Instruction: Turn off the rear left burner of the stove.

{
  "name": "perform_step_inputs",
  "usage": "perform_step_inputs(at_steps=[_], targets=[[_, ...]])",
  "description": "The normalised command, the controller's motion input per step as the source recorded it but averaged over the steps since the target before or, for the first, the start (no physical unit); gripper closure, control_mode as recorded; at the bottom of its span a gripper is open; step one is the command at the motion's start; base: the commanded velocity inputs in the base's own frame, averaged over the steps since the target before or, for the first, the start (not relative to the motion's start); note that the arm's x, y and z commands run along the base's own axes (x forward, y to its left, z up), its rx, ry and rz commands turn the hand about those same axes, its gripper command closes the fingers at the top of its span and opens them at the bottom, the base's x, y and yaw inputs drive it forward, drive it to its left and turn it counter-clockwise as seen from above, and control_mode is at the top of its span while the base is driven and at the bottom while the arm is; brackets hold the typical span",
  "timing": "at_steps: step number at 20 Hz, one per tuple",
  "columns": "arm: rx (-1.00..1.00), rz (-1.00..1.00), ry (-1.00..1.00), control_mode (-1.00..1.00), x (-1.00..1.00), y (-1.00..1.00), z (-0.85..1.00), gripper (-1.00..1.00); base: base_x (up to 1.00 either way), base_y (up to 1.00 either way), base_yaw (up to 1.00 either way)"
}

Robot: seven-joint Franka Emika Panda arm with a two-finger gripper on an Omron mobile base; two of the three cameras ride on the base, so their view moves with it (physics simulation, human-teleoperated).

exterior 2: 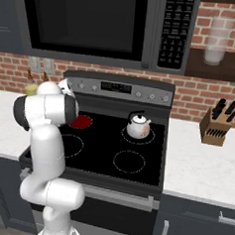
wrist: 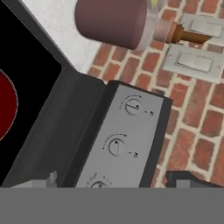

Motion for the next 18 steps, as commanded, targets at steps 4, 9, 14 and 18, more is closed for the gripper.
perform_step_inputs(at_steps=[4,9,14,18], targets=[[0.00,-0.04,-0.01,-1.00,0.34,0.03,-0.16,-1.00,0.00,0.00,0.00],[-0.01,-0.04,-0.01,-1.00,0.32,0.00,-0.15,-1.00,0.00,0.00,0.00],[-0.01,-0.05,0.00,-1.00,0.25,0.00,-0.09,-1.00,0.00,0.00,0.00],[0.00,-0.05,0.00,-1.00,0.24,0.01,-0.04,-1.00,0.00,0.00,0.00]])
